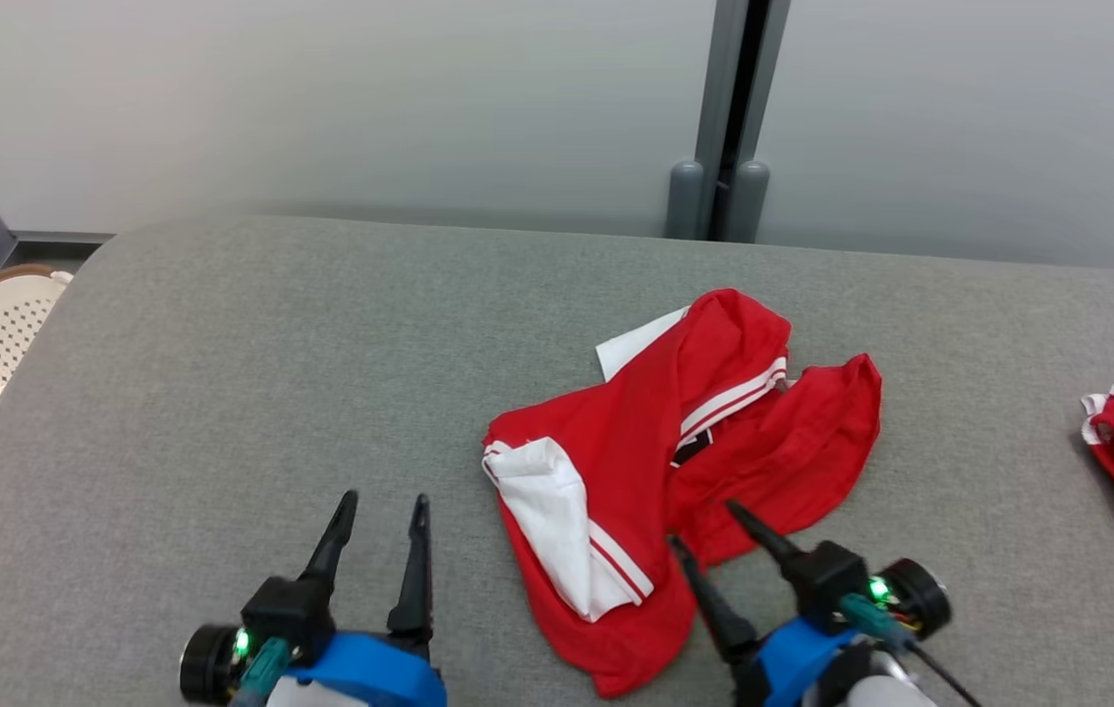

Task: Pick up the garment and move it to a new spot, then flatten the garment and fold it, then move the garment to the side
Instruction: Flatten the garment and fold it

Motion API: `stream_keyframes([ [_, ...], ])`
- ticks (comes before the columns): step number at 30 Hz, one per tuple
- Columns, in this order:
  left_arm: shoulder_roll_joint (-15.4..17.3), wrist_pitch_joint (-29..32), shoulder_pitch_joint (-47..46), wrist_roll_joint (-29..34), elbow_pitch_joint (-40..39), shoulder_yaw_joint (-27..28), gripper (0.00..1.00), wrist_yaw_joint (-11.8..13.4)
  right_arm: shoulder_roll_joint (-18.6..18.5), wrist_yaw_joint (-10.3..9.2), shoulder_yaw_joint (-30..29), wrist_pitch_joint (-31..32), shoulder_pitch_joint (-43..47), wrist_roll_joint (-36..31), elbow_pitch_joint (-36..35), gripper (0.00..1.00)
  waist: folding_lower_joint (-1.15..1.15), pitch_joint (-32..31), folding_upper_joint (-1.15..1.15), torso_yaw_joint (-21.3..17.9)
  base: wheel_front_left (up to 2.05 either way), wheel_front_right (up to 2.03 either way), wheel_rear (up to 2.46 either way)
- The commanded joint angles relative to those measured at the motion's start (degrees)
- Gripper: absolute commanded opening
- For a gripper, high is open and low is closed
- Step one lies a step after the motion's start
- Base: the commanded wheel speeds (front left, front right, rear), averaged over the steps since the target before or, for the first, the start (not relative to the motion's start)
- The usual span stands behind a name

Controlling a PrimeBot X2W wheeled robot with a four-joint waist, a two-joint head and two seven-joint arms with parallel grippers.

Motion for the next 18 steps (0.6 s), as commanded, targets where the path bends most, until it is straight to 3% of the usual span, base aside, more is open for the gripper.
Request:
stream_keyframes([
  [1,0.91,0.53,-2.42,1.51,0.49,-1.27,1.00,-0.78,-0.10,0.00,-2.79,-0.30,2.58,-0.85,-2.39,1.00,0.01,-0.08,0.00,-0.62,0.00,0.00,0.00],
  [4,1.85,2.52,-5.96,3.98,1.84,-4.75,1.00,-2.63,-0.09,0.00,-7.98,-0.31,5.52,-1.75,-6.60,1.00,0.01,0.34,0.00,-1.64,0.00,0.00,0.00],
  [10,3.90,7.62,-13.31,6.83,6.65,-9.96,1.00,-4.87,-0.07,0.00,-12.12,0.99,7.74,-2.35,-11.54,1.00,0.01,1.69,0.00,-3.29,0.00,0.00,0.00],
  [18,5.69,13.50,-22.13,5.86,17.64,-15.49,1.00,-5.93,-0.08,0.00,-16.02,1.80,8.16,-1.06,-17.44,1.00,0.01,4.64,0.00,-6.32,0.00,0.00,0.00],
])
